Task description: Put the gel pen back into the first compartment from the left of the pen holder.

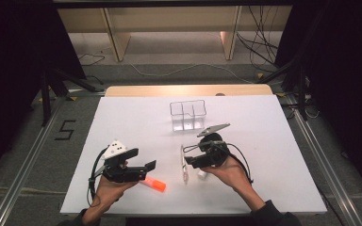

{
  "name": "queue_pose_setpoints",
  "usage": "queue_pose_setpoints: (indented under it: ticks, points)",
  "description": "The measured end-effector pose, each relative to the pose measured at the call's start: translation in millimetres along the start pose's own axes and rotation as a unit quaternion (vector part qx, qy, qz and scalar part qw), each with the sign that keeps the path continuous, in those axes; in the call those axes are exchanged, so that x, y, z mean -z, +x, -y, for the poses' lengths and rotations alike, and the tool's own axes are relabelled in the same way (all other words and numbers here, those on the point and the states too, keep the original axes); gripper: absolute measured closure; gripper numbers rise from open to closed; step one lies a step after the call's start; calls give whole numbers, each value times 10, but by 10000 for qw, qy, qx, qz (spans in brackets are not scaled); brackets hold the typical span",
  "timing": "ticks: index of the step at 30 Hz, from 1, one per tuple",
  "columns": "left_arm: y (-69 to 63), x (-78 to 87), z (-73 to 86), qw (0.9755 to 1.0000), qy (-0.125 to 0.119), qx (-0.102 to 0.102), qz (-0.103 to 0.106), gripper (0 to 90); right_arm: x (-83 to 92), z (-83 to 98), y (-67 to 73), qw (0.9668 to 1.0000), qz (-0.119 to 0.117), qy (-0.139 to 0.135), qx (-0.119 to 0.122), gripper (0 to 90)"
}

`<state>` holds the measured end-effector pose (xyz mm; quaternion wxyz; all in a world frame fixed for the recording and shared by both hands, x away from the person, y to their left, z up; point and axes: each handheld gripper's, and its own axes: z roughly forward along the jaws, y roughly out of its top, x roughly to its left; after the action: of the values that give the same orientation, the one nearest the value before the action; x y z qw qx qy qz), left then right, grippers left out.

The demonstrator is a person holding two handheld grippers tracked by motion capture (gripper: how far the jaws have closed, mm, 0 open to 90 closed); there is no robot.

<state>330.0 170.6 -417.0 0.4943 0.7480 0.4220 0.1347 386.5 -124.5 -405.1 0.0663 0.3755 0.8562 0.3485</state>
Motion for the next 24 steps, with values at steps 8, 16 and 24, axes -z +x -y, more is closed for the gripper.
queue_pose_setpoints:
  ticks: [8, 16, 24]
  points:
    - [-30, 20, 5, 10000, -54, -81, 4, 150, -281, -125, -4, 9986, 9, 529, -21, 322]
    - [-38, 26, 8, 9999, -116, -95, -11, 150, -527, -186, -26, 9954, 39, 960, -59, 379]
    - [-48, 10, 12, 9999, -64, -145, -12, 148, -751, -235, -59, 9906, 99, 1356, -129, 433]
